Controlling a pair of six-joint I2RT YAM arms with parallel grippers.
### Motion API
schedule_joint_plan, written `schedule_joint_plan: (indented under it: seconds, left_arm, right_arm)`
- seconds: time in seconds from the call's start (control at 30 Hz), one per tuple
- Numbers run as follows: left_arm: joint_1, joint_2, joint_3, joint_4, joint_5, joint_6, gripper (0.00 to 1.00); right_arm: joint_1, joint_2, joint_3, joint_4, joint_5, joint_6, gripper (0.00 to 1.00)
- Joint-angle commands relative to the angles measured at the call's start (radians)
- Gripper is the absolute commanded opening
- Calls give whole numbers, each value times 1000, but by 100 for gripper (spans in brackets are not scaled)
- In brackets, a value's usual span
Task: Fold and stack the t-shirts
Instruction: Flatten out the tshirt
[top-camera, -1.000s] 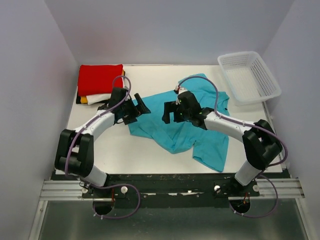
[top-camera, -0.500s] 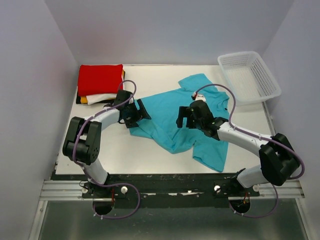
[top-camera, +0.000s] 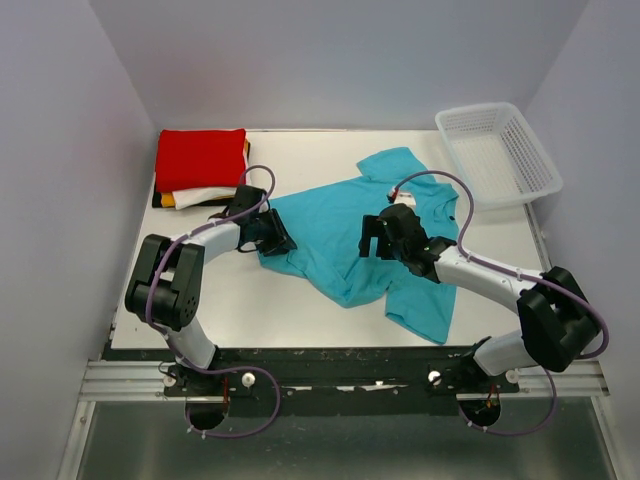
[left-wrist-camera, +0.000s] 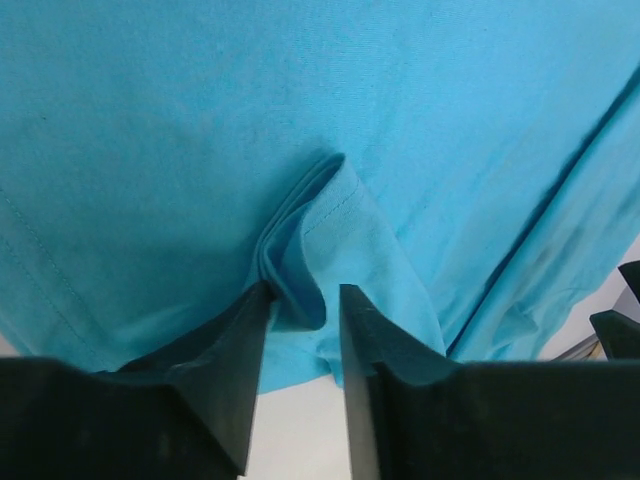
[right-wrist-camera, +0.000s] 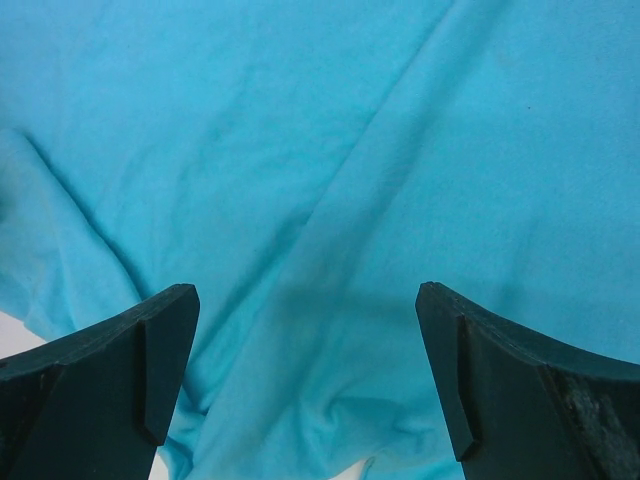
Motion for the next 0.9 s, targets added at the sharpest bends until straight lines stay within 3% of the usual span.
schedule_joint_plan:
  seconds: [0.0,0.2,0.5,0.77,0.87]
  left_arm:
    - [-13,-28,-4,-3,-20,8,30]
    - [-19,3,43,-59,-56,26,30]
    - [-78,-6,114,-171,-224,52,30]
    - [-160,35,220,-324,-459,56,30]
    - [-170,55,240,-335,-458,66,30]
  right_arm:
    - [0,-8,-10,-14,47,18,100]
    - [1,-4,-16,-22,65,20,100]
    - [1,8,-11,-41,92,25,100]
    - [1,14,-13,-47,107,26,100]
    - [1,20,-12,-47,109,25,100]
